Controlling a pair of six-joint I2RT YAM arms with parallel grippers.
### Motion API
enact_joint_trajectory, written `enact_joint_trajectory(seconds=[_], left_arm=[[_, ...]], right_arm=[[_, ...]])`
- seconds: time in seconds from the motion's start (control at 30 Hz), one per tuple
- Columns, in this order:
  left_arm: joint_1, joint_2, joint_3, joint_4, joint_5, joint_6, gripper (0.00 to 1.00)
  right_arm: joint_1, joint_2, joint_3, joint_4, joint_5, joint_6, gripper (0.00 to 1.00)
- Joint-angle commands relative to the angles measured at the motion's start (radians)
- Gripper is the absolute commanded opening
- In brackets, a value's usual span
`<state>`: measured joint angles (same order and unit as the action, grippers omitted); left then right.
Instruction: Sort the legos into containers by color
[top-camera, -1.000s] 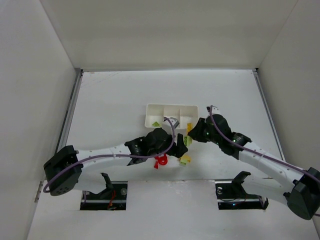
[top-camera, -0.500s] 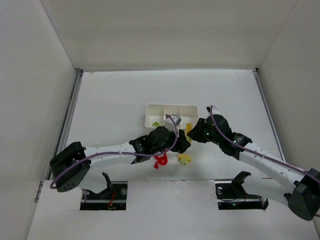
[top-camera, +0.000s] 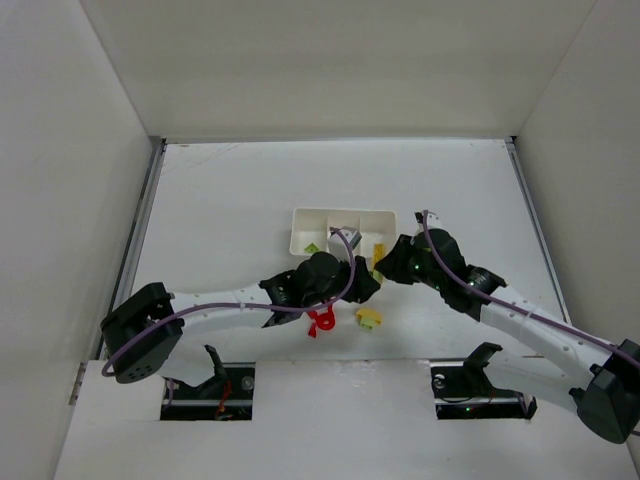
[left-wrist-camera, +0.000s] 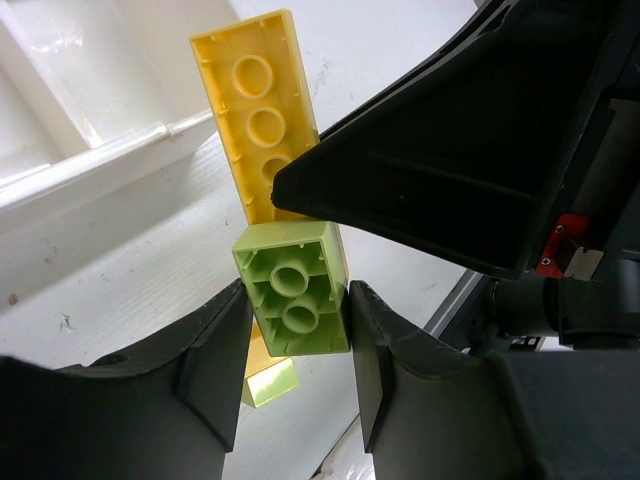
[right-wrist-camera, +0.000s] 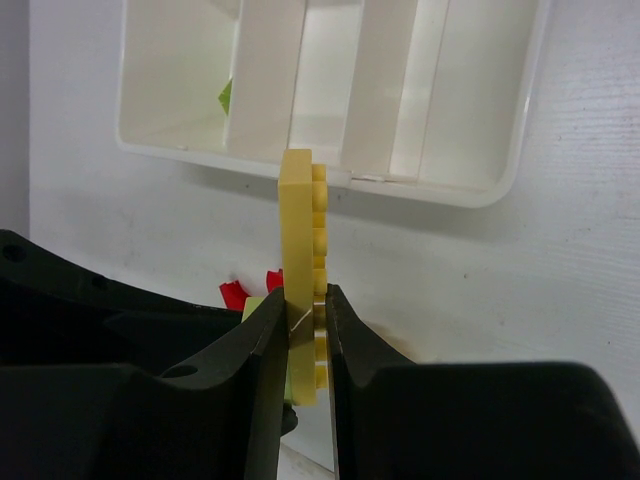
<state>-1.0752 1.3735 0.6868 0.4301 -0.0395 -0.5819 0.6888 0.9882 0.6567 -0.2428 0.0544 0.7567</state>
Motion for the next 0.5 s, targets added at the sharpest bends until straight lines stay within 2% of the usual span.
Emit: enact_joint_trajectory(seconds=[0.0, 0.47], left_arm=[[0.005, -0.03, 0.026, 0.084, -0.002, -0.007, 0.25], [0.01, -0.122, -0.018, 0.14, 0.042, -0.05, 0.2]], right_arm=[[0.002, 0.0, -0.003, 0.046, -0.005, 0.001, 0.14], [-0.044, 0.018, -0.028, 0.045, 0.039, -0.01, 0.13]])
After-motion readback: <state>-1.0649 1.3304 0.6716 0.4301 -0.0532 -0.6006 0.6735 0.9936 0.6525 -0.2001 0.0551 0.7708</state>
